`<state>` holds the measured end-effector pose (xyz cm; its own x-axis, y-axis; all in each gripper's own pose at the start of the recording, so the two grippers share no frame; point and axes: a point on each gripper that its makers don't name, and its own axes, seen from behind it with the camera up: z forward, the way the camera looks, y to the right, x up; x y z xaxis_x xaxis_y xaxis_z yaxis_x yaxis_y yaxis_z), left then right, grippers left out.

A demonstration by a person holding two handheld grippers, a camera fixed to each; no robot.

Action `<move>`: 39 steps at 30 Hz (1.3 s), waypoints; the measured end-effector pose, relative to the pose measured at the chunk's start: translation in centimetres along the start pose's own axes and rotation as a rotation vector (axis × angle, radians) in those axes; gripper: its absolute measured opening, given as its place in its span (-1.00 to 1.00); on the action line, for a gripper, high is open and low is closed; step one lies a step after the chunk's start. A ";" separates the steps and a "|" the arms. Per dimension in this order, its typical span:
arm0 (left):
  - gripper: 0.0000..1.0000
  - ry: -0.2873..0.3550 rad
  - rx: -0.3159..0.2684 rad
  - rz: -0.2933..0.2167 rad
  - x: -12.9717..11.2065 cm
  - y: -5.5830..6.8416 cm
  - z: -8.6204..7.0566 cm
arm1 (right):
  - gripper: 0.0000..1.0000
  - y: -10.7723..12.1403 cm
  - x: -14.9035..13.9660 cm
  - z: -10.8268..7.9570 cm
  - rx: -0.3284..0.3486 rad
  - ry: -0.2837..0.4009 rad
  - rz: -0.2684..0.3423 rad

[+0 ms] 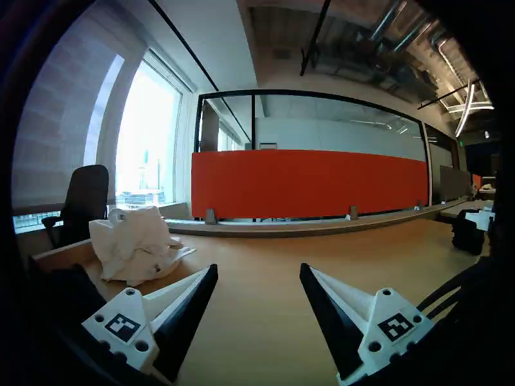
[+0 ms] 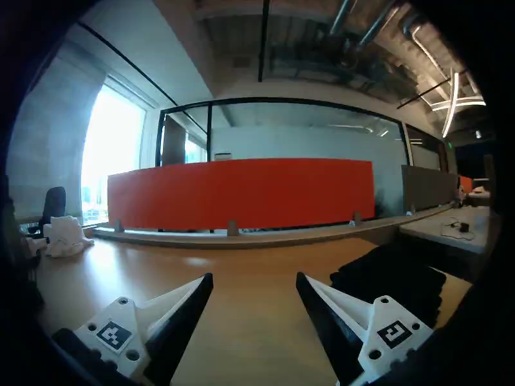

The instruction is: Fold towel

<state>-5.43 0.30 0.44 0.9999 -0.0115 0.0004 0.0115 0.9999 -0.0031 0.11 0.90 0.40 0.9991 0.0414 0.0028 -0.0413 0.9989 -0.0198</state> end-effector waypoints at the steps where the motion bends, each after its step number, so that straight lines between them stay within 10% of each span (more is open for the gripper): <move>1: 0.89 0.000 0.000 0.000 0.0 0.0 0.0 | 1.00 0.0 -0.1 0.0 0.000 -0.001 0.000; 39: 0.89 0.000 0.000 0.000 -0.1 -0.1 0.0 | 1.00 -0.9 -0.3 -0.4 0.009 0.003 -0.041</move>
<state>-5.48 0.25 0.48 0.9999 -0.0114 0.0002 0.0114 0.9999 -0.0031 -0.13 -0.01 0.01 1.0000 0.0007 0.0003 -0.0007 0.9999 -0.0108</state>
